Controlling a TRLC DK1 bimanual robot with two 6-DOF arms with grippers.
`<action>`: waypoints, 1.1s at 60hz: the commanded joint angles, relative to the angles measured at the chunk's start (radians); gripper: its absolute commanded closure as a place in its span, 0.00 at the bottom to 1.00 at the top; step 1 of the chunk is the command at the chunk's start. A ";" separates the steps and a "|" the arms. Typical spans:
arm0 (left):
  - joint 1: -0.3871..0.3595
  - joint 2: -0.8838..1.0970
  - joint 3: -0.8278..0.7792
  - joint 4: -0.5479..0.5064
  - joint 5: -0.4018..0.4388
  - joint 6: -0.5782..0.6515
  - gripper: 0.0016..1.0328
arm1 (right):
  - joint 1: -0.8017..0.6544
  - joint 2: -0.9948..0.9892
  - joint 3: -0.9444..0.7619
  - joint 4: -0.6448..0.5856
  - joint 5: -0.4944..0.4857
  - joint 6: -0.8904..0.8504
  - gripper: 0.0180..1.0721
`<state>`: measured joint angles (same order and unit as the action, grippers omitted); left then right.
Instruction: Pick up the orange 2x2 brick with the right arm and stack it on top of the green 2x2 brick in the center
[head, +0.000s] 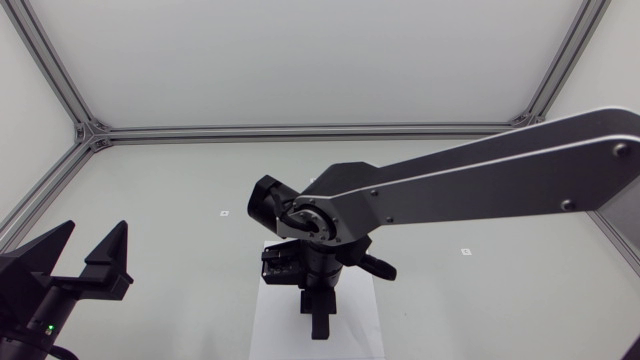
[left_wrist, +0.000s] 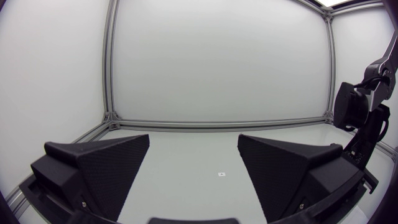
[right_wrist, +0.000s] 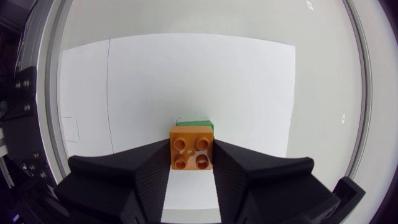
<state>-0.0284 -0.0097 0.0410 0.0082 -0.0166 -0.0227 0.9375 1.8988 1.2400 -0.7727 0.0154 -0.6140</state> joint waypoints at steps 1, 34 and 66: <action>-0.001 -0.004 -0.041 -0.011 0.003 0.006 0.04 | 0.011 0.055 -0.054 -0.016 0.001 -0.021 0.94; -0.001 -0.004 -0.041 -0.011 0.003 0.006 0.04 | -0.017 0.055 -0.016 -0.025 0.000 -0.016 0.94; -0.001 -0.004 -0.041 -0.011 0.003 0.006 0.04 | -0.017 0.077 -0.007 -0.082 -0.020 -0.086 0.94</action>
<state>-0.0284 -0.0097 0.0410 0.0082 -0.0166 -0.0223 0.9211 1.9102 1.2610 -0.8078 0.0040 -0.6647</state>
